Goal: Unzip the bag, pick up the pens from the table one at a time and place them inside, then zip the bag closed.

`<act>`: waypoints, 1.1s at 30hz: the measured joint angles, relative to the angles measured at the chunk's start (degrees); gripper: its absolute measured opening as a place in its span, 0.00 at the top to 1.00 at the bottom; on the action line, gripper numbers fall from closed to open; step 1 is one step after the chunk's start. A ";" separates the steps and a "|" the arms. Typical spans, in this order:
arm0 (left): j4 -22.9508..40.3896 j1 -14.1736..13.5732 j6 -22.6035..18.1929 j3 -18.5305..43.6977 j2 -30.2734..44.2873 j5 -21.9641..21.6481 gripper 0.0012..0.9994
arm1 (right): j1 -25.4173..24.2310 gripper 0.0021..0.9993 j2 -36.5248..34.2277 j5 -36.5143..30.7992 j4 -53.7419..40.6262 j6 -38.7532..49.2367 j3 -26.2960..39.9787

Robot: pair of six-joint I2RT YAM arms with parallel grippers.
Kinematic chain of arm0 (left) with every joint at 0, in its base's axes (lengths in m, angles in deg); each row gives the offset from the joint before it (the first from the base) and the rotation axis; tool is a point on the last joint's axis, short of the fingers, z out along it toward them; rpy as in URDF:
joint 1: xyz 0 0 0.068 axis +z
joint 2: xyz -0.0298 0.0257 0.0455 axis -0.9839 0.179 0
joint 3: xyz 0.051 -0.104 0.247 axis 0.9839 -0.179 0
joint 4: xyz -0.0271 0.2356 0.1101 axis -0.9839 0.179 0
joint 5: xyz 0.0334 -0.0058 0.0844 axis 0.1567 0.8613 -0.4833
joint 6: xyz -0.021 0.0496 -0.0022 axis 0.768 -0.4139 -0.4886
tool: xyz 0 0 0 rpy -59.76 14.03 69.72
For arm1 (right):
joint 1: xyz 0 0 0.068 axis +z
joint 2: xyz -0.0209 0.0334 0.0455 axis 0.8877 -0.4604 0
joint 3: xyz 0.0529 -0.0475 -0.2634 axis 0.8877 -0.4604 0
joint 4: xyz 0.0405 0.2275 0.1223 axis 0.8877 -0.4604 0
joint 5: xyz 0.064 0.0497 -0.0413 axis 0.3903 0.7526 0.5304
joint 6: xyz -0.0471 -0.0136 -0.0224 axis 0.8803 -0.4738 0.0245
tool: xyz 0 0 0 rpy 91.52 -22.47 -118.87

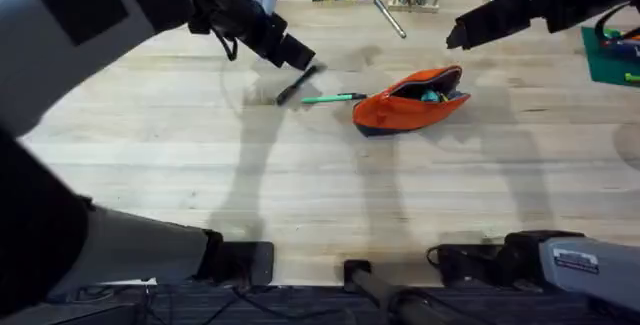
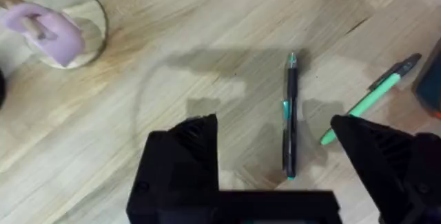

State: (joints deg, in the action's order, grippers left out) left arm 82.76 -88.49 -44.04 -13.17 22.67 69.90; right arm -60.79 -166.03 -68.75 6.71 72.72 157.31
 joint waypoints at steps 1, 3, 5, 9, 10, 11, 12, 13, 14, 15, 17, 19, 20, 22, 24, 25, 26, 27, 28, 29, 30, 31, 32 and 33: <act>0.02 0.00 0.00 0.00 0.66 0.00 0.01 | 0.00 0.00 0.00 0.00 -0.01 0.00 0.00; -0.11 0.00 0.00 0.00 2.02 -0.02 0.01 | 0.00 0.00 0.00 -0.02 -0.01 -0.01 0.00; -0.24 0.00 0.00 0.00 3.50 -0.06 0.01 | 0.00 0.00 0.00 -0.02 0.01 0.00 0.00; -0.35 0.00 0.00 0.00 5.89 -0.13 0.01 | 0.00 0.00 0.02 -0.02 0.01 0.00 0.00; -0.42 0.00 0.02 0.00 6.30 -0.13 0.01 | 0.00 0.00 0.00 -0.02 -0.01 0.00 0.00; -0.46 0.00 0.00 0.00 6.70 -0.13 0.01 | 0.00 0.00 0.01 -0.01 0.01 0.00 0.00; -0.50 0.00 0.00 0.00 7.07 -0.13 0.01 | 0.00 0.00 0.00 -0.02 0.01 0.00 0.00; -0.57 0.00 0.00 0.00 7.40 -0.13 0.01 | 0.00 0.00 0.02 -0.02 -0.01 0.00 0.00; -0.59 0.00 0.00 0.00 7.76 -0.13 0.01 | 0.00 0.00 0.00 -0.01 0.01 0.00 0.00; -0.59 0.00 0.00 0.00 8.07 -0.13 0.01 | 0.00 0.00 0.02 -0.01 0.01 0.00 0.00; -0.56 0.00 0.00 0.00 8.77 -0.10 0.01 | 0.00 0.00 0.00 -0.02 0.01 -0.02 0.00; -0.57 0.00 0.00 0.00 9.56 0.16 0.01 | 0.00 0.00 0.02 -0.02 -0.01 0.00 0.00; -0.48 0.00 0.00 0.00 9.97 0.37 0.01 | 0.00 0.00 0.00 -0.02 0.01 0.00 0.00; -0.37 -0.01 0.00 0.00 10.33 0.57 0.01 | 0.00 0.00 0.01 -0.02 0.00 -0.02 0.00; -0.33 -0.07 0.00 0.00 10.39 0.75 0.01 | 0.00 0.00 0.00 -0.02 -0.01 0.00 0.00; -0.37 -0.07 0.00 0.00 10.39 0.90 0.01 | 0.00 0.00 0.02 0.00 0.00 -0.01 0.00; -0.30 -0.08 0.00 0.00 10.39 1.06 0.01 | 0.00 0.00 0.01 0.00 -0.01 0.00 0.00; -0.18 -0.17 0.02 0.00 10.39 1.15 0.01 | 0.00 0.00 0.00 -0.02 0.01 0.00 0.00; -0.15 -0.20 0.00 0.00 10.39 1.18 0.01 | 0.00 0.00 0.00 -0.02 0.01 -0.02 0.00; -0.17 -0.29 0.00 0.00 10.39 1.22 0.01 | 0.00 0.00 0.01 -0.01 -0.01 0.00 0.00; -0.12 -0.41 0.00 0.00 10.39 1.28 0.01 | 0.00 0.00 0.02 0.00 0.01 0.00 0.00; -0.11 -0.48 0.00 0.00 10.39 1.35 0.01 | 0.00 0.00 0.02 0.00 0.01 -0.02 0.00; -0.11 -0.62 0.02 0.00 10.39 1.36 0.01 | 0.00 0.00 0.00 -0.01 -0.01 0.00 0.00; -0.10 -0.70 0.01 0.00 10.39 1.36 0.01 | 0.00 0.00 0.00 -0.02 0.01 -0.01 0.00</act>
State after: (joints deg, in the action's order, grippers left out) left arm 82.66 -89.19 -44.03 -13.17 33.06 71.25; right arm -60.79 -166.03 -68.77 6.72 72.71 157.31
